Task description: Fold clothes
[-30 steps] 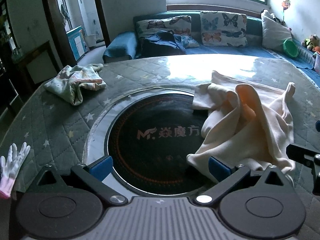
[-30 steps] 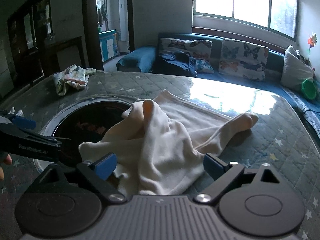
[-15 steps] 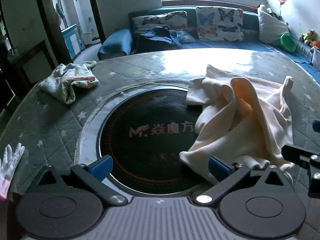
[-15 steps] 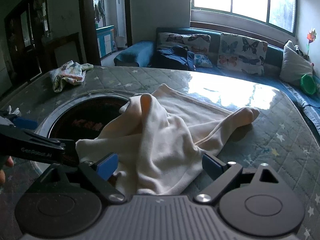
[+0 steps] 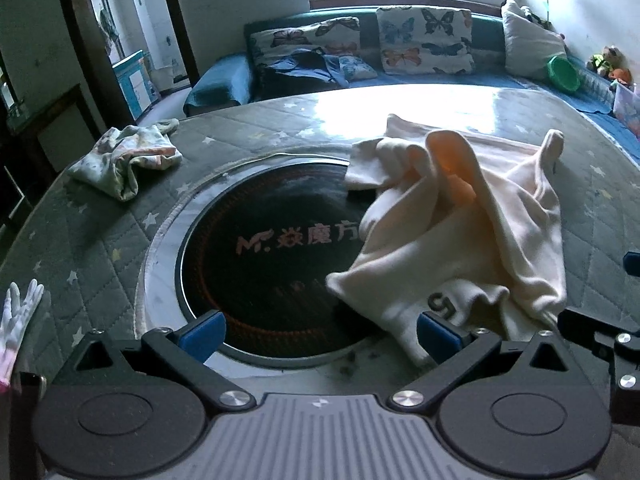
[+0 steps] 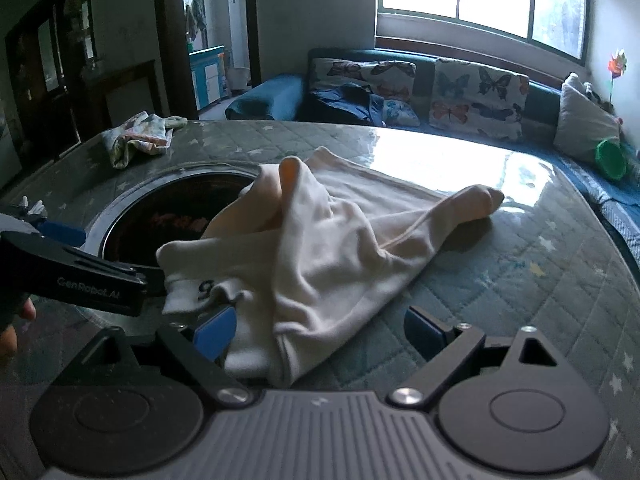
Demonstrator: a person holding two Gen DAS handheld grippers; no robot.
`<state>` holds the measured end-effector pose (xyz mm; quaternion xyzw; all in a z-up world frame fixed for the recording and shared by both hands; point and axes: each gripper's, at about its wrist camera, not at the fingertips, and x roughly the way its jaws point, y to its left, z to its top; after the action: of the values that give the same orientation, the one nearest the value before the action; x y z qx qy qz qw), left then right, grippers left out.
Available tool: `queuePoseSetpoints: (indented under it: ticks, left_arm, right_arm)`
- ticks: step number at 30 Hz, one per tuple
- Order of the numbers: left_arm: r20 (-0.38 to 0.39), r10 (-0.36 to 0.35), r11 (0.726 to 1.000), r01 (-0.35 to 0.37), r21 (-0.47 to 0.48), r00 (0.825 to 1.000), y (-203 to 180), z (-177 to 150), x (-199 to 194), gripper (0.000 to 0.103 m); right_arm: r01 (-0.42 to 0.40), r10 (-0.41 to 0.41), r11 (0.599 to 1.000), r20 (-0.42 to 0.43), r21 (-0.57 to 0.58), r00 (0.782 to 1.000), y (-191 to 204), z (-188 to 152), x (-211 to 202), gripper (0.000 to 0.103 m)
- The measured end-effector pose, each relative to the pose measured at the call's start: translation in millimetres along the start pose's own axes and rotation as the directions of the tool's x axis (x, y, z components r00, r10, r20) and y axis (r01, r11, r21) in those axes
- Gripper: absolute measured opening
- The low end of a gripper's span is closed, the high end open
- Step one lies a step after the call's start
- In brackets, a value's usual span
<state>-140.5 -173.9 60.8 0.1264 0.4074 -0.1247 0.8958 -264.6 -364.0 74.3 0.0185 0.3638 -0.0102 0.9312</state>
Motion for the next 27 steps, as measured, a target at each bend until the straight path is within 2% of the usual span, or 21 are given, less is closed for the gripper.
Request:
queuePoseSetpoints:
  ticks: [14,27]
  left_arm:
    - [0.017,0.02,0.998,-0.021,0.061,1.0,-16,-15,-15,0.103]
    - [0.014,0.03,0.996,-0.031,0.079,0.999,-21,-21,-16,0.103]
  right_arm:
    - [0.02,-0.02,0.999,0.007,-0.028,1.0,8,-20,-18,0.093]
    - [0.035,-0.035,0.999,-0.011,0.005,0.999,3,-30,-18,0.093]
